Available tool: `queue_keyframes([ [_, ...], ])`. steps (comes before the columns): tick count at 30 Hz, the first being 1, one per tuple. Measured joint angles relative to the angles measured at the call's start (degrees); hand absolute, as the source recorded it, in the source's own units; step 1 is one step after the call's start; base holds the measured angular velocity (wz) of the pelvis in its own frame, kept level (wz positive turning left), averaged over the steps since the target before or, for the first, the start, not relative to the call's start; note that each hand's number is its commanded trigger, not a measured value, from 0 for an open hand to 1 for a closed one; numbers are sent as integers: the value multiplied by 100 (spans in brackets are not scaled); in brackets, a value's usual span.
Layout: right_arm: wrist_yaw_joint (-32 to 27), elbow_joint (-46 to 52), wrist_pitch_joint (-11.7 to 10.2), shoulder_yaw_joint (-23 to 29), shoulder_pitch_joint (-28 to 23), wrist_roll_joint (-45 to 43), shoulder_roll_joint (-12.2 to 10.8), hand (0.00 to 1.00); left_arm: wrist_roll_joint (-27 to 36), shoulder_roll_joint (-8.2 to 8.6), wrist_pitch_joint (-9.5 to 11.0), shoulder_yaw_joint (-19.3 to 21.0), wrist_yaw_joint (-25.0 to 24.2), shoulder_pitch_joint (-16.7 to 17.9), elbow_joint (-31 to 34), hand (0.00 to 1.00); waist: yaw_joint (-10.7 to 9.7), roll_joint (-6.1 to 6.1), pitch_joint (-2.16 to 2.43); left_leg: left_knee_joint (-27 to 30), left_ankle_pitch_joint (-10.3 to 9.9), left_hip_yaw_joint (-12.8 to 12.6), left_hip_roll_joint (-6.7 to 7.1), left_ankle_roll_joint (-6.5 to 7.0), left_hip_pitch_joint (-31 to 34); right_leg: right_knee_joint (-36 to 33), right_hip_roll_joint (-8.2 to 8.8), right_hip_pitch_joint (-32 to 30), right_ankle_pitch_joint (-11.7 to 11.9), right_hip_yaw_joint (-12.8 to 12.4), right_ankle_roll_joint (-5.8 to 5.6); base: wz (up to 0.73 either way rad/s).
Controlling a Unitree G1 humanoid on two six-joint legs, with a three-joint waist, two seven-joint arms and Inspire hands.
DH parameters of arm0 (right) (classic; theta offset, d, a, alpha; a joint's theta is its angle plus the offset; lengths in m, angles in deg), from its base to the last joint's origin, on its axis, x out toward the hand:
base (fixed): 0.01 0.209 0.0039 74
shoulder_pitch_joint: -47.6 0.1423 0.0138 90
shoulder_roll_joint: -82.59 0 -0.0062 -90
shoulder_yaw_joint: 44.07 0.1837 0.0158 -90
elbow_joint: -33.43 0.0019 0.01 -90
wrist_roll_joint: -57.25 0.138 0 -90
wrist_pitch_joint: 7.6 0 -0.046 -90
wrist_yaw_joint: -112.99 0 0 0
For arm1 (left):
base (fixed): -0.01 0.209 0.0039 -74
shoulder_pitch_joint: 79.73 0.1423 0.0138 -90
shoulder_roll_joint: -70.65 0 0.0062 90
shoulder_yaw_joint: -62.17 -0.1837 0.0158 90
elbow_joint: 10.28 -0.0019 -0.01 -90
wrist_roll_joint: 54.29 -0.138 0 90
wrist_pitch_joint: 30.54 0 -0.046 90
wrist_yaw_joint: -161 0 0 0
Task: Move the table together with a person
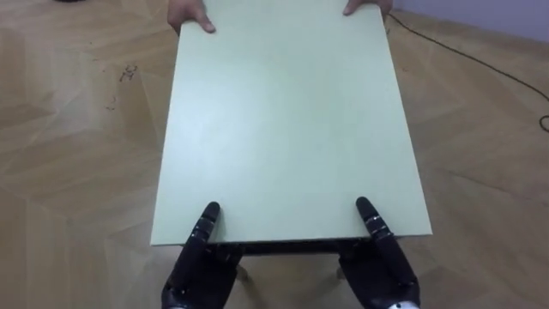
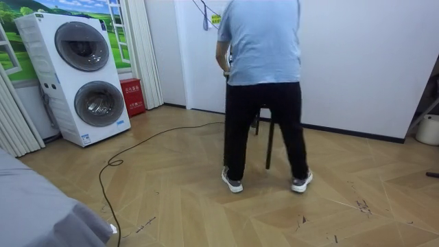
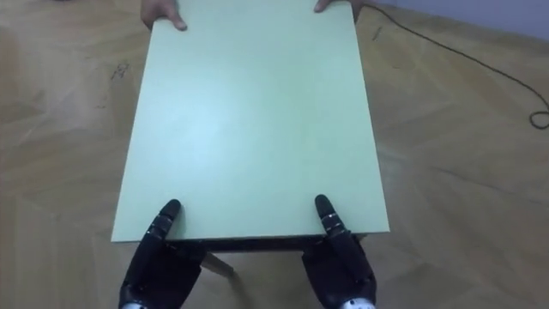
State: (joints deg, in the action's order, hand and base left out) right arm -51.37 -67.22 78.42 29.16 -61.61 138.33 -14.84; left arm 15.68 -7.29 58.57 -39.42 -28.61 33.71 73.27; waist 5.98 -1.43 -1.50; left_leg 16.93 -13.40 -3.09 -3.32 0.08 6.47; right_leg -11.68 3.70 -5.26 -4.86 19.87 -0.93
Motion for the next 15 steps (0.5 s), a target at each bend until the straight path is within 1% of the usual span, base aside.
queue_keyframes([
  [1, -4, -3, 2, 0, 4, 0, 0, 100, 0, -2, 0, -4, 2, 0, 0, 100, -43, 0, -1, 49, 0, -11, 1, 0, 43, -4, 19, 43, -26, 81, -1, 96],
  [2, -6, -1, 5, 9, 15, 2, 1, 100, 0, -3, 0, -6, 3, -8, 0, 100, -131, 3, 1, 132, 7, -170, -15, 12, 141, -19, 67, 91, -88, 208, -21, 104],
  [3, -6, 6, 11, 27, 22, 0, 1, 100, -5, 0, 0, -7, 7, -38, 0, 100, -175, 31, 10, 184, 39, -342, -13, 35, 225, -23, 140, 127, -177, 310, -66, 101],
  [4, -5, 8, 23, 44, 31, 0, -2, 100, -17, 3, 0, -5, 9, -55, 0, 100, -176, 36, 13, 185, 60, -413, -11, 46, 256, -32, 169, 135, -202, 363, -80, 88],
  [5, -6, 8, 41, 72, 62, 1, -10, 100, -29, 12, 0, 0, 10, -85, 2, 100, -199, 36, 13, 183, 109, -559, -11, 71, 302, -68, 225, 142, -236, 420, -105, 80],
  [6, -9, 8, 59, 99, 82, -12, -19, 100, -29, 23, 0, 2, 10, -85, 14, 100, -258, 27, 9, 180, 146, -799, -23, 113, 320, -113, 282, 184, -281, 456, -145, 81],
  [7, -9, 8, 92, 130, 81, -17, -24, 100, -30, 30, 0, 0, 10, -85, 17, 100, -281, 27, 9, 178, 160, -919, -22, 130, 322, -116, 313, 224, -309, 488, -166, 79],
  [8, -9, 9, 155, 180, 82, -18, -28, 100, -39, 45, 0, 0, 10, -88, 19, 100, -278, 25, 7, 179, 174, -980, -8, 154, 324, -122, 351, 284, -344, 538, -192, 57],
  [10, -21, 9, 210, 195, 113, -26, -27, 100, -39, 32, 0, 13, 11, -87, 36, 100, -192, 21, 5, 187, 179, -897, 12, 164, 329, -149, 378, 308, -358, 541, -214, 36],
  [11, -42, 9, 243, 213, 131, -47, -37, 100, -40, 30, 0, 27, 11, -87, 40, 100, -158, 1, -6, 200, 189, -834, 25, 181, 352, -202, 403, 303, -363, 556, -223, 23],
  [12, -43, 10, 247, 216, 132, -57, -47, 100, -40, 30, 0, 30, 11, -87, 48, 100, -138, -14, -7, 215, 193, -806, 46, 188, 375, -227, 410, 297, -363, 564, -223, 32],
  [13, -43, 14, 252, 219, 136, -57, -79, 100, -44, 23, 0, 47, 34, -87, 95, 100, -100, -31, -10, 240, 201, -754, 89, 203, 419, -267, 433, 282, -379, 564, -247, 35],
  [14, -77, 29, 269, 220, 144, -56, -112, 100, -45, 2, 0, 60, 83, -87, 135, 100, -91, -66, -26, 245, 218, -754, 112, 230, 433, -345, 479, 286, -400, 561, -265, 48],
  [15, -124, 63, 275, 216, 139, -66, -121, 100, -44, 1, 1, 61, 134, -87, 158, 100, -93, -103, -48, 239, 236, -755, 152, 262, 436, -465, 547, 285, -447, 561, -308, 45],
])
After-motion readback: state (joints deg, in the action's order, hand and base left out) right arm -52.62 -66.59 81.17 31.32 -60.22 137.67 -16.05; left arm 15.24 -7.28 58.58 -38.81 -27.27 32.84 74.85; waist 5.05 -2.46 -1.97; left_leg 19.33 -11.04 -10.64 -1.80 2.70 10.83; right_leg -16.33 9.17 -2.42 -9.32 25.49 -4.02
